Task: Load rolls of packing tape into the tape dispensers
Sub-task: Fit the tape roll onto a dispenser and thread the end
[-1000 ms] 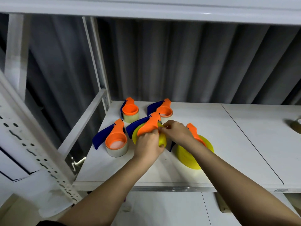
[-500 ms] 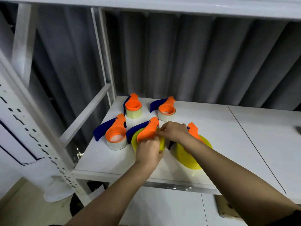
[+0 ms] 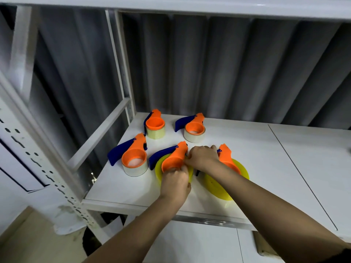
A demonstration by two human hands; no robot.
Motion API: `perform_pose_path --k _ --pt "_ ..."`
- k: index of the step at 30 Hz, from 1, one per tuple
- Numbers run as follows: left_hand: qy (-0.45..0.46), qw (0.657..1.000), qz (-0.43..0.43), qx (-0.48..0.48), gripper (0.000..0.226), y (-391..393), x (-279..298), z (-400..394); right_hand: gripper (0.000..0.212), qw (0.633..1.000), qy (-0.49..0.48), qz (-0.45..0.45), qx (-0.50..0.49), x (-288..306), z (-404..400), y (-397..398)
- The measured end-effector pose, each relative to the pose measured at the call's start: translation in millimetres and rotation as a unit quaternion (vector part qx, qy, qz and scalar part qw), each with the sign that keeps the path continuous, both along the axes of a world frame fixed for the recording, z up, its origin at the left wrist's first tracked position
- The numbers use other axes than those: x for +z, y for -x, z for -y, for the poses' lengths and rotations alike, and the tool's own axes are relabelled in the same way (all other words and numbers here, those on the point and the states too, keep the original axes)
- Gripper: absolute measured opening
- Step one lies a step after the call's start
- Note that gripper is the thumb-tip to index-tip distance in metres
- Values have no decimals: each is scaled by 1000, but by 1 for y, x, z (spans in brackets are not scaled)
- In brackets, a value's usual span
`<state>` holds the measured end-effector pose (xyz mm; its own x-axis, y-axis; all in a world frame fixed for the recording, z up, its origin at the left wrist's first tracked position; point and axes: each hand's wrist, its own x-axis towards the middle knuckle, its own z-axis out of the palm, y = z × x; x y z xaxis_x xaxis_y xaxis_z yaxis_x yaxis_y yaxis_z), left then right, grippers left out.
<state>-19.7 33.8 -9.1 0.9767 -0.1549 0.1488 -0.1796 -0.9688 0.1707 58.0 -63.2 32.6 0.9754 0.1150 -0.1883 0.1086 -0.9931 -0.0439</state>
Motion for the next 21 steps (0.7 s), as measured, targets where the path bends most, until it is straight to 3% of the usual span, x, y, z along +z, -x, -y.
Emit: perform_pose_path --k 5,8,11,13,18,21 --pt "-18 1000 7 2 35 -1 -4 -1 41 999 48 0 17 1 -1 1" --pt "-31 999 7 -17 51 -3 -4 -2 42 999 48 -3 18 0 -1 0" --pt "-50 998 -16 -37 42 -2 -3 -4 42 998 54 -6 17 -1 0 -2" --pt "-32 997 43 -53 38 -5 -7 -14 43 998 61 -1 24 -2 1 -1" --pt "18 984 161 -70 30 -23 13 -71 43 989 50 133 31 4 0 5" --pt "-5 991 127 -29 25 -36 25 -106 37 984 -29 170 41 15 -16 6"
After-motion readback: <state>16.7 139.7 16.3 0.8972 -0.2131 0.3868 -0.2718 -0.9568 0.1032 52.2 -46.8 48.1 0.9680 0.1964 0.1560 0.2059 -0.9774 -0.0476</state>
